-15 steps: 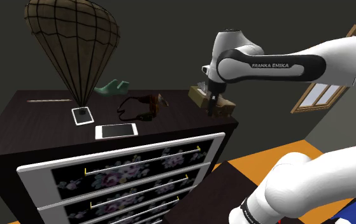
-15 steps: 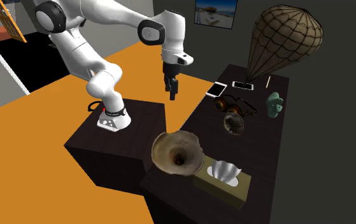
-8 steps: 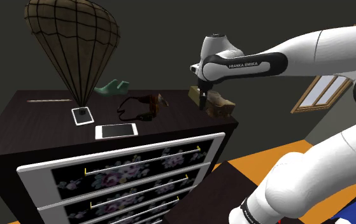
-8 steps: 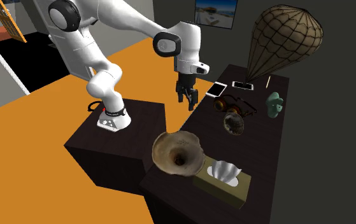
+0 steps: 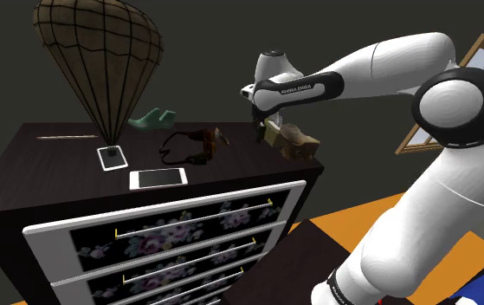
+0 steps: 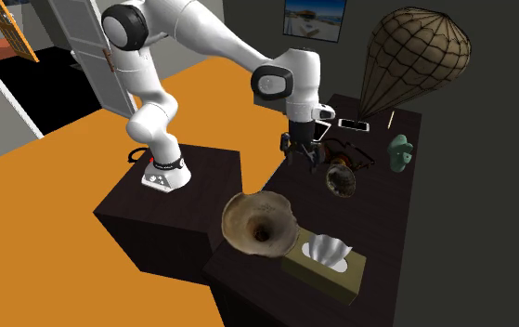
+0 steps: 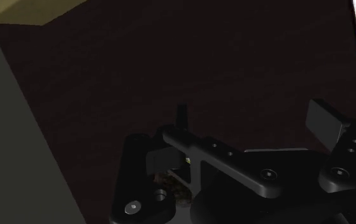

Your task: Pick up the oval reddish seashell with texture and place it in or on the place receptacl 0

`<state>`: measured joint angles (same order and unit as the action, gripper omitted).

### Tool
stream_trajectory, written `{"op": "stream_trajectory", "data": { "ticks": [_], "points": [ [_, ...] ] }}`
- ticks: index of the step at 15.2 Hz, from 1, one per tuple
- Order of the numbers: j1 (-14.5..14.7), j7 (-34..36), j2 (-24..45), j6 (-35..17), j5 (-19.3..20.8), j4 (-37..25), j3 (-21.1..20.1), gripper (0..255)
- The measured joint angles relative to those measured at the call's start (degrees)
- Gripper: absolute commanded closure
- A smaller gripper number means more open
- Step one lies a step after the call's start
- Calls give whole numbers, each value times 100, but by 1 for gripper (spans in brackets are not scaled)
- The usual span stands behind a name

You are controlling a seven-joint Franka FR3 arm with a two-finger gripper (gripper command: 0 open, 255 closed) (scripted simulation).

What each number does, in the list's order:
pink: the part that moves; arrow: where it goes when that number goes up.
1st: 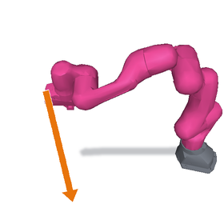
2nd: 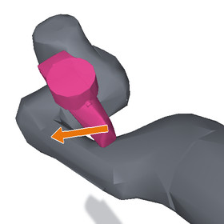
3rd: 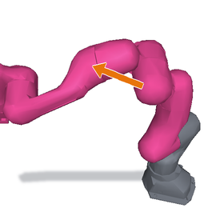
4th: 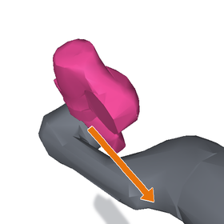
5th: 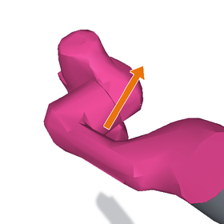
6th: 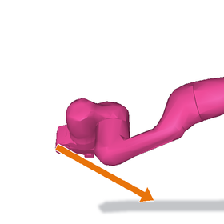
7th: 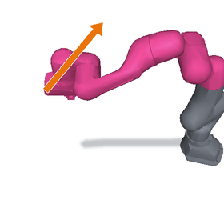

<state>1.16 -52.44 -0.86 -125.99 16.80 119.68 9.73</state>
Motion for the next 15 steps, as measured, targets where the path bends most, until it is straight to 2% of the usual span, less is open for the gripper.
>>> {"op": "stream_trajectory", "data": {
  "ticks": [7, 15],
  "points": [
    [-23, -1034, 1270, -549, -129, -1135, -91, 0],
    [-98, -1127, 1752, -973, -148, -1241, -81, 0]
  ]
}}
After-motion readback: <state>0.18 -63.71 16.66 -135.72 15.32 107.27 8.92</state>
